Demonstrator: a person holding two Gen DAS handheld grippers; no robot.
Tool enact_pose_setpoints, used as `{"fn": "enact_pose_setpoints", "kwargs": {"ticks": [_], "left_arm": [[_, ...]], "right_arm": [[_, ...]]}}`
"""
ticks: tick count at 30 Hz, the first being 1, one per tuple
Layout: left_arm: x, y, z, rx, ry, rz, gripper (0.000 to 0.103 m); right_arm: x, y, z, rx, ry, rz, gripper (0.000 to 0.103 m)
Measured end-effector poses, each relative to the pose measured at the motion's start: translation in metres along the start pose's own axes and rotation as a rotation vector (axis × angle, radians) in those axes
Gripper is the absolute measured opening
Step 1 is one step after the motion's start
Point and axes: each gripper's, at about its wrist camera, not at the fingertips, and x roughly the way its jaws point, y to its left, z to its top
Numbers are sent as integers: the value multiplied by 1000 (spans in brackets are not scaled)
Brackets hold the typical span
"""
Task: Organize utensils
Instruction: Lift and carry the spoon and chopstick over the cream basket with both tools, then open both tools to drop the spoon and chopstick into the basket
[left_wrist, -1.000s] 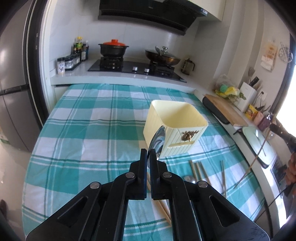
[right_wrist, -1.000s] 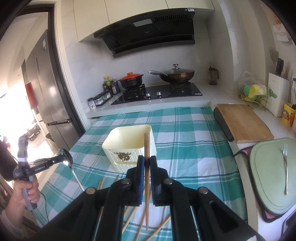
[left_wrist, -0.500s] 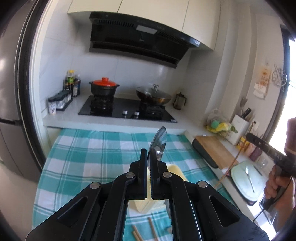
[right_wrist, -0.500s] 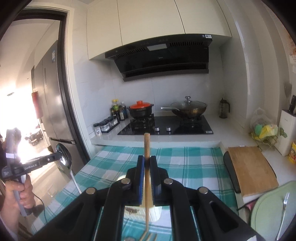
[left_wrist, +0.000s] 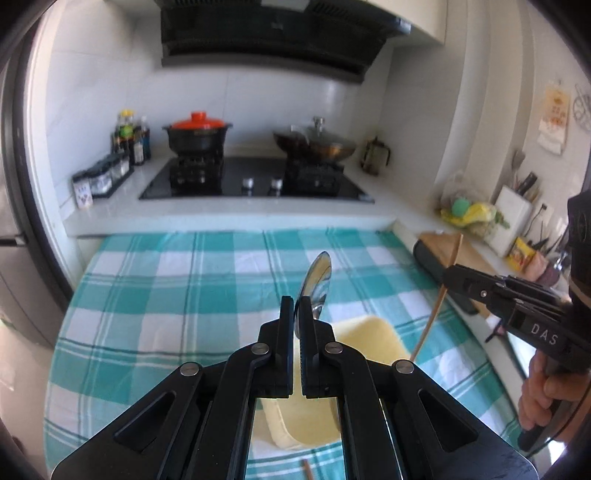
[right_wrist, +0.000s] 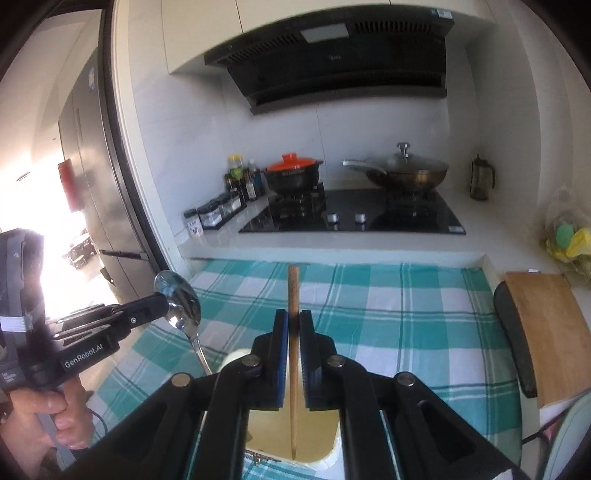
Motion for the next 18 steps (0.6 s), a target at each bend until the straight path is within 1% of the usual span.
{"fn": "enact_pose_setpoints", "kwargs": {"ticks": [3,4,6,7,8,9,10,11,12,14,16,18], "left_arm": [[22,-5,-10,14,46,-17,1],[28,-6,-14,19,54,-23,3],[32,-9,-16,21,63,-7,6],[30,-11,-16,19,67,-3,19],[26,-11,-16,14,66,-5,40],[19,-9,-17,11,56,-7,50],[7,-8,-18,15,36,-1,64],[-2,-8,-20,23,22,4,71],[-11,-7,-22,32,16,4,73],[-34,-5,-32,56,17,-15,80],[-52,-3,-47,78,33,-18,85],[-71,-2,-69,113,63,-25,89]], "right_arm": [[26,-5,-14,5,60,-7,6],[32,-6,-17,7,76,-8,6],[43,-7,-21,2,94,-20,11],[44,-7,-22,-2,100,-31,17],[42,-7,-23,0,91,-30,33],[37,-8,-23,5,75,-26,49],[31,-10,-23,9,58,-25,53],[22,-11,-24,7,47,-27,53],[17,-11,-25,1,43,-27,53],[-2,-10,-32,-20,34,-34,53],[-20,-8,-44,-45,46,-47,53],[-40,-4,-62,-74,65,-57,54]]}}
